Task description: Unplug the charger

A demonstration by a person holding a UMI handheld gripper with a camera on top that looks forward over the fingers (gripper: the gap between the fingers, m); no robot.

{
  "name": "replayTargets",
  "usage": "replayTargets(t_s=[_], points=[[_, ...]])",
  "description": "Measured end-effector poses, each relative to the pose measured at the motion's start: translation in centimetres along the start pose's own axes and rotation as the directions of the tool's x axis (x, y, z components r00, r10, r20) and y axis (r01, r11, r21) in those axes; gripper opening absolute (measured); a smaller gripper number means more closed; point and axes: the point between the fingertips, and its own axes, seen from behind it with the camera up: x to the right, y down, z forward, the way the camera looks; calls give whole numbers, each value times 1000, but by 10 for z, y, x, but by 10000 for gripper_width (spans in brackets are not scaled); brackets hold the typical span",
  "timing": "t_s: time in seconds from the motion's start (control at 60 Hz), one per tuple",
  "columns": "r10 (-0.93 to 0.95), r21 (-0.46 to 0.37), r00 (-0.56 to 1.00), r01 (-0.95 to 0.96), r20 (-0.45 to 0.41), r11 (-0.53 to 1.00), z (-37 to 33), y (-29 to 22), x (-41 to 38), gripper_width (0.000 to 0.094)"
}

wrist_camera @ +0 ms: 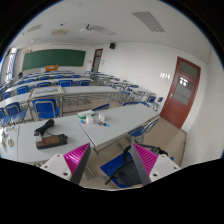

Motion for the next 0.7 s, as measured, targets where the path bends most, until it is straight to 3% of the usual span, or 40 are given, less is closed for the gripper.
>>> replayTargets(t_s=[0.233,0.333,0.5,0.7], points=[[3,-47,1000,-2,8,999,-1,31,1,840],[2,-68,999,2,55,998,0,58,-27,850],[-31,-83,964,54,265,995,2,100,-136,852],[-85,15,849,90,522,996,28,92,-307,853]])
